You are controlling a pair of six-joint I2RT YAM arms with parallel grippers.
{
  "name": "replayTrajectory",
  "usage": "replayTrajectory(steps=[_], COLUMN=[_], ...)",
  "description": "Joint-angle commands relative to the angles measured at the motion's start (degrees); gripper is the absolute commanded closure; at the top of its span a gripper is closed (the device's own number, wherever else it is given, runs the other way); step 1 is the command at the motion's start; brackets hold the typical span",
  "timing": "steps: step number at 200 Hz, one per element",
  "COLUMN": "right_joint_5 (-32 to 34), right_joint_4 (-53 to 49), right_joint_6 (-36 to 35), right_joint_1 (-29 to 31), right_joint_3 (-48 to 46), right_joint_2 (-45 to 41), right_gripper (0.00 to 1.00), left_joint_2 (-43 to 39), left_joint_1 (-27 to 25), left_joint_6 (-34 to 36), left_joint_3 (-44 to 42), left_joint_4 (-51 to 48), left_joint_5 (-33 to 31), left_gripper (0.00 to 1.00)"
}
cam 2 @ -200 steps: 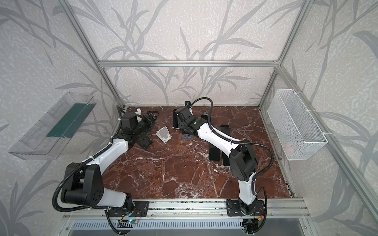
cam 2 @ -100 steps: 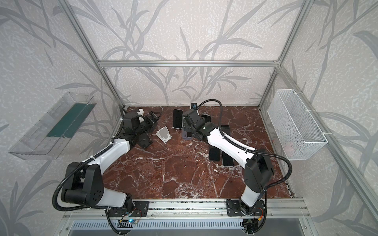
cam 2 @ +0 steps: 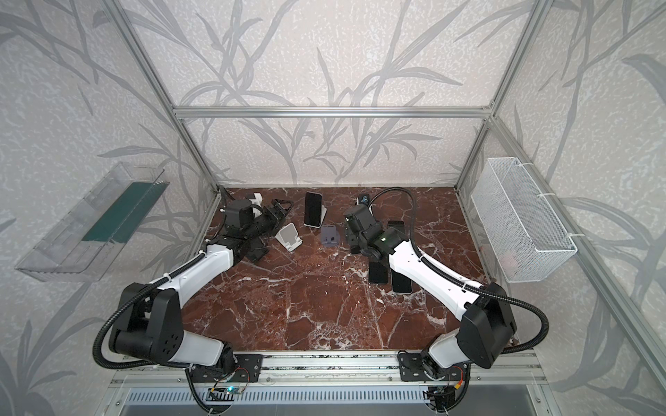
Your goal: Remove the phone from the phone stand
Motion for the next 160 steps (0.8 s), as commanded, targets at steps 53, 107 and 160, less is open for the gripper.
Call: replayTrajectory(steps=[53, 107, 160], right_joint_5=[-3.68, -7.81, -8.95], right_joint_4=[2.76, 1.42, 2.67], right_joint_6=[4.83, 10.35, 13.09], right_joint_1=[2.74, 5.23, 5.19], right_joint_3=[-5.86, -4.74, -7.25], right_joint_2=[-0.52, 5.67, 8.61], right_gripper=[0.35, 0.36, 0.36], left_joint_2=[1.51, 0.37, 0.98], left_joint_1=[-1.89, -2.37, -2.53], left_joint_6=[1.70, 1.53, 0.91], left_joint_3=[0.53, 0.87, 0.72], left_joint_4=[-1.43, -1.81, -1.45], left_joint_5=[-0.32, -0.10, 0.39], left_gripper=[0.12, 0.13, 0.13])
